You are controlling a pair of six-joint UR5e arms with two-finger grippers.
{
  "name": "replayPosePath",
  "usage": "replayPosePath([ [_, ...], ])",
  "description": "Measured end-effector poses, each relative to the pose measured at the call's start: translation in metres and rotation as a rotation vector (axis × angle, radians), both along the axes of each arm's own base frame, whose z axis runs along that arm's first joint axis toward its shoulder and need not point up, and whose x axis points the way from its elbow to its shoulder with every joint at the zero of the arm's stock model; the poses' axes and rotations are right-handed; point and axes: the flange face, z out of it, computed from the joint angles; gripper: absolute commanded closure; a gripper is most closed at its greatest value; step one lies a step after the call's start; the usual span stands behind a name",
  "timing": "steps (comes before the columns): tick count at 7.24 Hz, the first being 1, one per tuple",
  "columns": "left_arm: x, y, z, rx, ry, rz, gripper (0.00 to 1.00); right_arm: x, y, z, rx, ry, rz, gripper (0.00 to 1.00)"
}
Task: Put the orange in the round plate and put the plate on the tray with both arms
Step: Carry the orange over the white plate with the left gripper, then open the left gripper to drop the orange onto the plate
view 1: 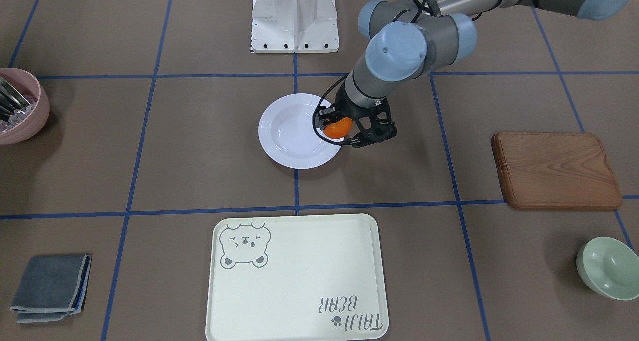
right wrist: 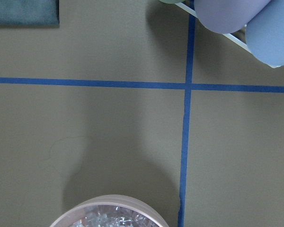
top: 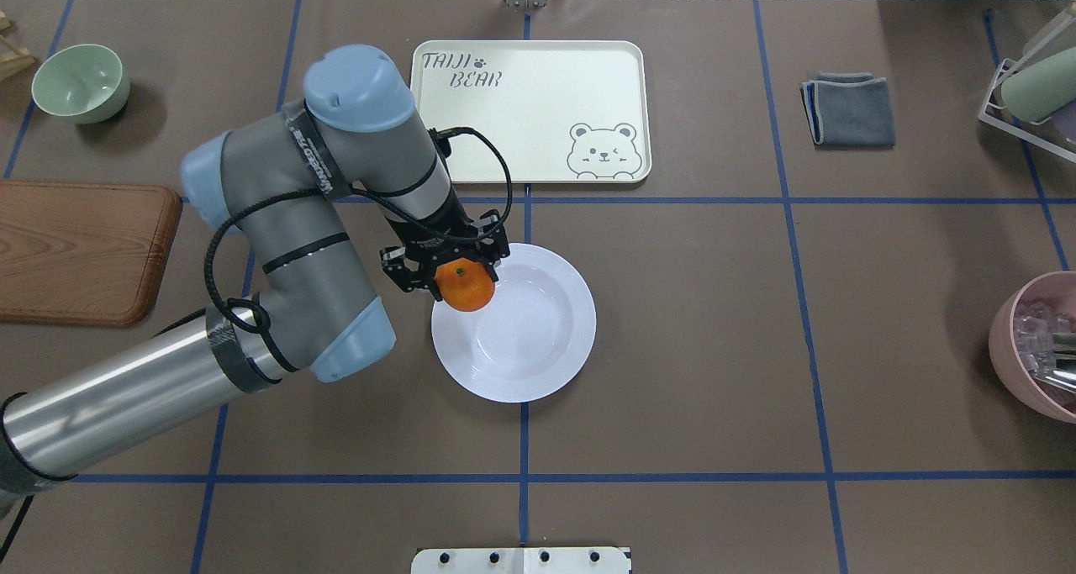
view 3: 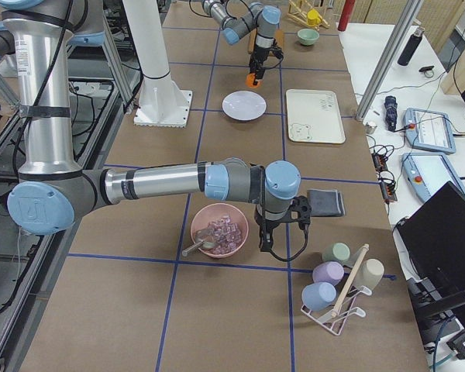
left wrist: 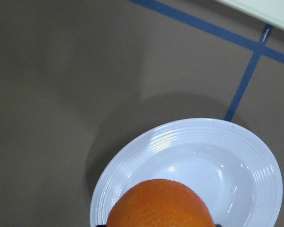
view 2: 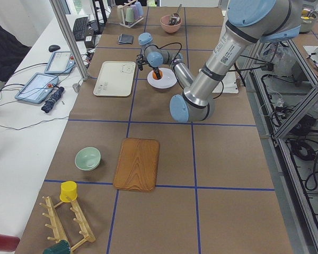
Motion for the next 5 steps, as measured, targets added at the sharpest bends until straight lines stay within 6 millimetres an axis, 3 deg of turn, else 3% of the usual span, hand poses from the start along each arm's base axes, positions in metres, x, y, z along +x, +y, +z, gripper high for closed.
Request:
replayPosePath([
  [1,0.019,0.007,0.007,0.010,0.004,0.014,1.00,0.000,0.000,0.000,-0.001,-0.002,0.000,0.00],
  [2,0.031,0.013,0.011,0.014,0.005,0.027,0.69,0.000,0.000,0.000,-0.001,-0.003,0.001,0.00],
  [3,0.036,0.017,0.012,0.019,0.012,0.035,0.02,0.000,-0.001,-0.001,0.000,-0.003,0.001,0.00],
  [5,0.038,0.020,0.003,0.037,0.053,0.032,0.01,0.000,-0.002,-0.003,0.005,-0.003,0.001,0.00],
])
